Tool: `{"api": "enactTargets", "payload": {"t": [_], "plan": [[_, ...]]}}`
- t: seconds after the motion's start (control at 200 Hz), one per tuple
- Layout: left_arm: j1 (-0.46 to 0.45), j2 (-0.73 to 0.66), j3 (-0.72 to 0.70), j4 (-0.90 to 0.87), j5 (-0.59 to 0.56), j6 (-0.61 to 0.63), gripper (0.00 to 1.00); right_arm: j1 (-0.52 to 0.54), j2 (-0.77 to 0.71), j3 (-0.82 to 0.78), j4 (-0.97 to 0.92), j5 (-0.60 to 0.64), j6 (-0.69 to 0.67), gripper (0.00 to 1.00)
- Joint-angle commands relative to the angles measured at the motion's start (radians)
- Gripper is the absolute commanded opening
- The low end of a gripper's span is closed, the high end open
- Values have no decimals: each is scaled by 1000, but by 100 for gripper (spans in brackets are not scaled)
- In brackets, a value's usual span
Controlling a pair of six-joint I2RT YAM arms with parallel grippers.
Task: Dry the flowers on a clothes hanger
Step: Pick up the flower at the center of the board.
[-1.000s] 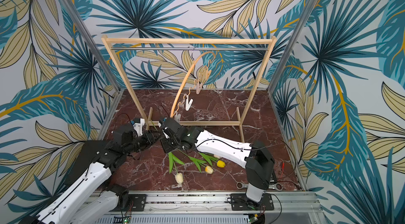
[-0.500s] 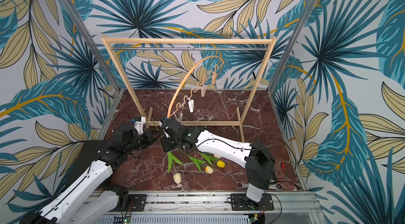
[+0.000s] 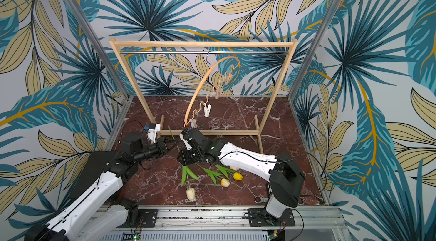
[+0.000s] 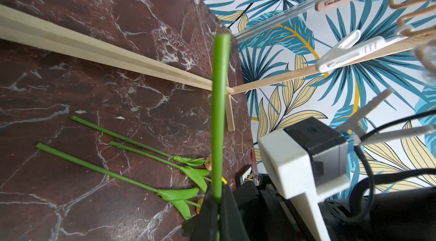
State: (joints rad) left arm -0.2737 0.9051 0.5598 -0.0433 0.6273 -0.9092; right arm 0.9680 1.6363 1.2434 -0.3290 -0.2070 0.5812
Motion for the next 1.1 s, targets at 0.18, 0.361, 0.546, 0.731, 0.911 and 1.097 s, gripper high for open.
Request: {"api": "enactTargets", "payload": {"t": [0.18,0.361,0.546,0.731,0.911,1.097], "plan": [[7,2,-19,-34,59,108,0,-34,-97,-87,100,-38,62,44],[7,4,-27,27,59,62,0,-35,-78,-98,102,-73,82,30],[6,18,-28,64,64,28,0,-33,-85,-110,151,-75,91,25],[7,24,-29,72,55,26,0,-30,-76,-111,154,-97,97,21],[7,32,-29,88,54,16,0,-29,-76,-116,147,-84,100,11],[7,44,-23,70,30,29,0,-28,-78,-112,124,-74,92,3]]}}
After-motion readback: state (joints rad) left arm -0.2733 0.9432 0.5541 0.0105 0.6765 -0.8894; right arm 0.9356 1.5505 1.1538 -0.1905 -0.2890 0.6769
